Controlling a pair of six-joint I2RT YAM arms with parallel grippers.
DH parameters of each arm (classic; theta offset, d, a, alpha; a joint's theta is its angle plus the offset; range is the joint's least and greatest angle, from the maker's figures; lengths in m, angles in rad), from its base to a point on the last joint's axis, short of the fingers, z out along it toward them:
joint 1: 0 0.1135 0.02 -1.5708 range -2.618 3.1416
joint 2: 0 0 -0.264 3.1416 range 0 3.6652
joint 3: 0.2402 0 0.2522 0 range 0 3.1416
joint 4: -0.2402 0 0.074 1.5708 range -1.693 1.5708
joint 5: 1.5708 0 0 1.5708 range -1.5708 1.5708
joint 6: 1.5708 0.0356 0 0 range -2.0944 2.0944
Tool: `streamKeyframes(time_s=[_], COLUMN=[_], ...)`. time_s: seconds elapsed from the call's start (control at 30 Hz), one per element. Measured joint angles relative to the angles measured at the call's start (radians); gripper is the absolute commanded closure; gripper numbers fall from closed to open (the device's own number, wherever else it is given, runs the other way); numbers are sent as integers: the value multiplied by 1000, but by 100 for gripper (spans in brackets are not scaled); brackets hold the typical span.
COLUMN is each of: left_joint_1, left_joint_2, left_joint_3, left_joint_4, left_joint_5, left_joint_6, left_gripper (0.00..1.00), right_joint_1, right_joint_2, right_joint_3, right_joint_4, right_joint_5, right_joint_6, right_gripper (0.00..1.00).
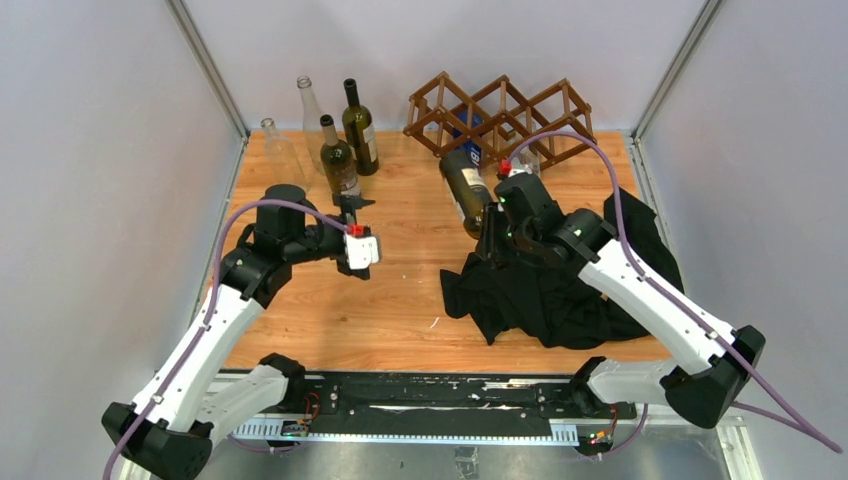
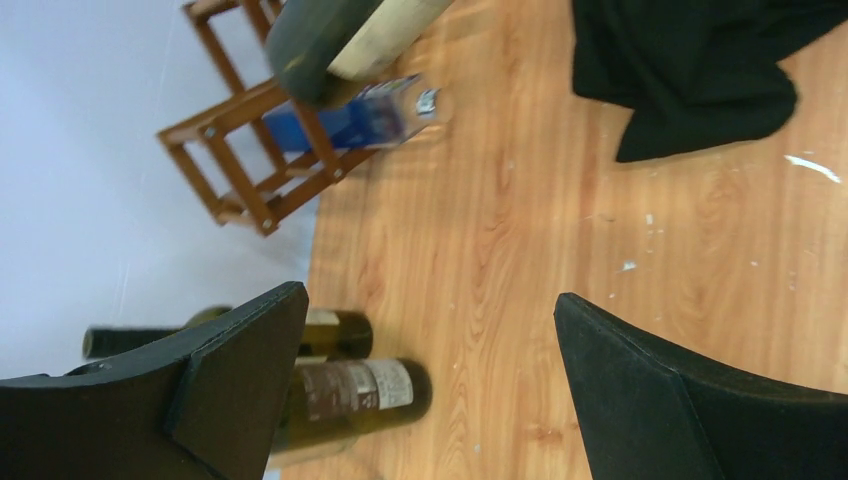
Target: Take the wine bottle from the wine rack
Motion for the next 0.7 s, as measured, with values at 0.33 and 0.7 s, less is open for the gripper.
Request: streamKeyframes(time_s=[0.33,0.7], left_joint_1=[-124,-186], left_joint_2=[-27,-3], left_joint_3=[-54,-108], left_joint_4=[-105,116], left_joint_5=[6,-23], left_joint_6=[183,332], left_gripper=[0,0], right_joint_1=[93,180], right_joint_2=[60,148], right_joint_3=[99,132], right_joint_4=[-18,-44], right_joint_5=[-12,-98], right_joint_6=[0,21], right_gripper=[100,100])
